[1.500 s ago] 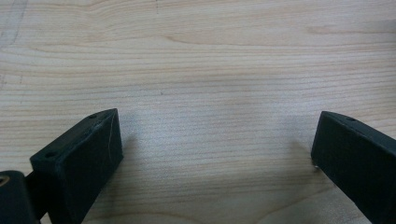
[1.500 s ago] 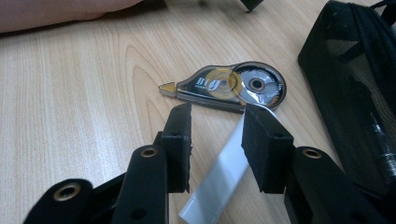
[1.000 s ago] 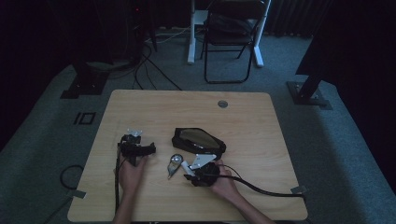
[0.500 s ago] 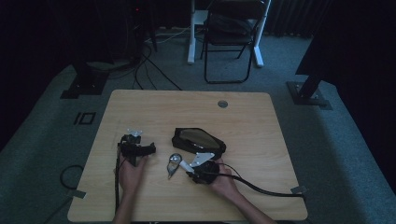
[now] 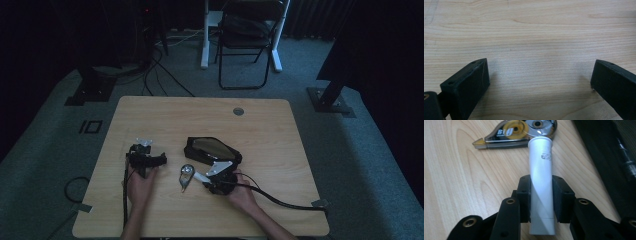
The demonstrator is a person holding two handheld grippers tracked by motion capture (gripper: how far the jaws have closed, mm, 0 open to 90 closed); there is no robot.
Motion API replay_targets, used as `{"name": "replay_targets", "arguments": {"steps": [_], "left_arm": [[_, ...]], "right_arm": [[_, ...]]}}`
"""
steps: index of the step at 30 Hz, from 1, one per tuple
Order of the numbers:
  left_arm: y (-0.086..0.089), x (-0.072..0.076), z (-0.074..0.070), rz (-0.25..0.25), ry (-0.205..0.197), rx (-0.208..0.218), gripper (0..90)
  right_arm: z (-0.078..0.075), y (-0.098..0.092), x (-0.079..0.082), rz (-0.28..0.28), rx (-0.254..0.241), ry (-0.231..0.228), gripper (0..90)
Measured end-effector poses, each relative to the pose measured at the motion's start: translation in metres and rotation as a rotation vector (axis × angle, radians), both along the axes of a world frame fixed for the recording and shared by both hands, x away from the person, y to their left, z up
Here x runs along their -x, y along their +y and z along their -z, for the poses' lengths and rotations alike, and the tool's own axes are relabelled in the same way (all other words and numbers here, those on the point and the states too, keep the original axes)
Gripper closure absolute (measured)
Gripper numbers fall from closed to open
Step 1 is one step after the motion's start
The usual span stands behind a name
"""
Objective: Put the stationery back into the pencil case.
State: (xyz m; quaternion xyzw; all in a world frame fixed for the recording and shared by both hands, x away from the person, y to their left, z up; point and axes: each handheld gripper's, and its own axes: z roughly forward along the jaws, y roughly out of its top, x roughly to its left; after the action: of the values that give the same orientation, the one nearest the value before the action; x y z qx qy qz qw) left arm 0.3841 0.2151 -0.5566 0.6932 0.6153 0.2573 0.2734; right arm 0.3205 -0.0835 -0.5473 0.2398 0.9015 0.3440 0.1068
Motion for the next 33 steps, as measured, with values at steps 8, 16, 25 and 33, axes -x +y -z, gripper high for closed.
{"name": "replay_targets", "arguments": {"steps": [8, 16, 25, 33], "left_arm": [[0.0, 0.0, 0.0, 0.0, 0.0, 0.0, 2.2], [0.0, 0.0, 0.0, 0.0, 0.0, 0.0, 2.2], [0.0, 0.0, 0.0, 0.0, 0.0, 0.0, 2.2], [0.0, 0.0, 0.0, 0.0, 0.0, 0.0, 2.2]], "right_arm": [[-0.001, -0.002, 0.0, 0.0, 0.016, -0.019, 70.6], [-0.013, -0.006, 0.0, -0.005, -0.004, -0.039, 70.6], [-0.023, -0.009, 0.0, -0.013, -0.014, -0.055, 70.6], [-0.029, -0.011, 0.003, -0.025, -0.02, -0.07, 70.6]]}}
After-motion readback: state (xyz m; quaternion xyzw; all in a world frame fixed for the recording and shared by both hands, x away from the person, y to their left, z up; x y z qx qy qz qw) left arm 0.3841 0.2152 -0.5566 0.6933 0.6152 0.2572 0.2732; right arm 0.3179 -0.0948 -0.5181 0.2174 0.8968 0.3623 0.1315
